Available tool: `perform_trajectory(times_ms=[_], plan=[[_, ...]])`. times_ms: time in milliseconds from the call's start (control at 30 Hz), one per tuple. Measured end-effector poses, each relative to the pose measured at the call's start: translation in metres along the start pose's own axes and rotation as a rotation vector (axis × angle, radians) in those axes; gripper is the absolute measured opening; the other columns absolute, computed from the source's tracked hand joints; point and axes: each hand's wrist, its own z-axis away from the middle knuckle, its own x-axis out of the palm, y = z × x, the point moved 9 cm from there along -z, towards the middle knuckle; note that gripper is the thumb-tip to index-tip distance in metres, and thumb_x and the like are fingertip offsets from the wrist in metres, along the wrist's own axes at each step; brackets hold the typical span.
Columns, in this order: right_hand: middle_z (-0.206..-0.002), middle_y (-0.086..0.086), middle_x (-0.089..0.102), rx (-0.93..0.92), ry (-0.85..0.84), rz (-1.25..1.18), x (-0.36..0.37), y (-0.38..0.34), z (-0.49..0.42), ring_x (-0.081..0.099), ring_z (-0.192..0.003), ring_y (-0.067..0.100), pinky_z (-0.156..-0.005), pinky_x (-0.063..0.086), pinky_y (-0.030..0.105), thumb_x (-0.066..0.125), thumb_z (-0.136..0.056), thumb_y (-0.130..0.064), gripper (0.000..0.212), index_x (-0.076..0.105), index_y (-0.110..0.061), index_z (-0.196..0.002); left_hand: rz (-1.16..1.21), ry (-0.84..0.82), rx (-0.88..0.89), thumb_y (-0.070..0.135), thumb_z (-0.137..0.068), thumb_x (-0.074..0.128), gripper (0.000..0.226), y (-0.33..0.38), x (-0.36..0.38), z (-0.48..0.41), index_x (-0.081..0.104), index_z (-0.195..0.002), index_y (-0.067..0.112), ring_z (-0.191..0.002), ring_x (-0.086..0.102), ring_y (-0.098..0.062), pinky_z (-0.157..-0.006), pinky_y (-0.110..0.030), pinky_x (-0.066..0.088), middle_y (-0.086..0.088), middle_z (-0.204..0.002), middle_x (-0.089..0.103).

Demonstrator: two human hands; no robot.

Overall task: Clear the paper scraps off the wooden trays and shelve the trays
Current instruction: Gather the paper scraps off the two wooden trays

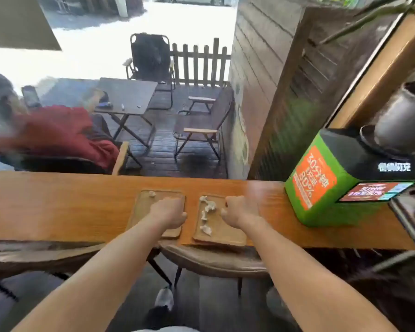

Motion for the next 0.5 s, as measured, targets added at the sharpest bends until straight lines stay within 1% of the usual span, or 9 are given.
perform_trajectory(times_ms=[67,133,233,300,367,400,433,467,500], plan=[[-0.112,0.010,0.069,0.045,0.003,-0.017,0.009,-0.005,-0.014,0.064,-0.100,0.031,-0.078,0.048,0.036,0.050,-0.090,-0.032,0.029,0.068,-0.016,-0.106,-0.036,-0.069,-0.006,0.043,-0.090,0.053,0.036,-0.018,0.012,-0.018,0.059,-0.112,0.016,-0.100,0.060,-0.029,-0.082,-0.040,0.052,-0.009,-0.112,0.064],[-0.113,0.010,0.068,0.114,0.011,-0.057,0.017,-0.004,-0.022,0.062,-0.102,0.030,-0.079,0.047,0.035,0.053,-0.091,-0.030,0.026,0.069,-0.015,-0.105,-0.071,-0.134,-0.006,0.045,-0.091,0.053,0.037,-0.037,0.027,-0.032,0.059,-0.111,0.015,-0.101,0.058,-0.030,-0.084,-0.041,0.052,-0.011,-0.113,0.063],[-0.125,0.012,0.060,0.195,-0.066,-0.103,0.040,0.003,-0.032,0.057,-0.110,0.032,-0.080,0.045,0.037,0.052,-0.093,-0.032,0.029,0.064,-0.016,-0.115,-0.113,-0.239,0.011,0.046,-0.091,0.052,0.040,-0.056,0.050,-0.054,0.057,-0.114,0.014,-0.110,0.053,-0.033,-0.089,-0.044,0.050,-0.016,-0.121,0.057],[-0.125,0.011,0.059,0.233,-0.101,-0.127,0.053,0.008,-0.038,0.058,-0.106,0.030,-0.075,0.045,0.036,0.051,-0.095,-0.033,0.030,0.062,-0.018,-0.118,-0.109,-0.279,0.010,0.046,-0.091,0.053,0.038,-0.063,0.060,-0.067,0.057,-0.113,0.015,-0.110,0.054,-0.032,-0.089,-0.044,0.050,-0.016,-0.123,0.057],[-0.123,0.010,0.060,0.265,-0.112,-0.172,0.066,0.014,-0.044,0.058,-0.100,0.028,-0.070,0.042,0.033,0.050,-0.095,-0.032,0.028,0.061,-0.020,-0.118,-0.087,-0.300,0.032,0.045,-0.090,0.054,0.033,-0.060,0.070,-0.080,0.059,-0.107,0.017,-0.100,0.058,-0.029,-0.085,-0.042,0.052,-0.010,-0.113,0.062],[-0.122,0.009,0.061,0.276,-0.128,-0.186,0.072,0.016,-0.048,0.058,-0.105,0.029,-0.070,0.043,0.034,0.049,-0.096,-0.031,0.029,0.060,-0.020,-0.120,-0.083,-0.313,0.056,0.045,-0.089,0.053,0.030,-0.054,0.075,-0.086,0.060,-0.102,0.018,-0.095,0.060,-0.028,-0.083,-0.042,0.053,-0.008,-0.106,0.064],[-0.123,0.009,0.061,0.274,-0.145,-0.196,0.079,0.018,-0.053,0.057,-0.112,0.029,-0.075,0.046,0.036,0.048,-0.096,-0.030,0.031,0.058,-0.021,-0.124,-0.075,-0.318,0.085,0.044,-0.089,0.052,0.027,-0.047,0.081,-0.094,0.061,-0.098,0.020,-0.089,0.061,-0.026,-0.079,-0.041,0.054,-0.006,-0.100,0.065],[-0.124,0.008,0.062,0.265,-0.162,-0.206,0.085,0.018,-0.058,0.055,-0.116,0.029,-0.083,0.048,0.040,0.047,-0.097,-0.029,0.034,0.056,-0.022,-0.129,-0.070,-0.319,0.109,0.043,-0.089,0.052,0.024,-0.038,0.085,-0.101,0.060,-0.094,0.021,-0.085,0.061,-0.025,-0.076,-0.040,0.055,-0.004,-0.095,0.065],[-0.126,0.008,0.061,0.253,-0.164,-0.224,0.090,0.019,-0.064,0.055,-0.117,0.028,-0.089,0.048,0.042,0.047,-0.097,-0.027,0.037,0.053,-0.023,-0.133,-0.065,-0.309,0.133,0.042,-0.089,0.051,0.022,-0.029,0.087,-0.109,0.059,-0.092,0.022,-0.080,0.060,-0.023,-0.071,-0.039,0.055,-0.002,-0.091,0.064]])
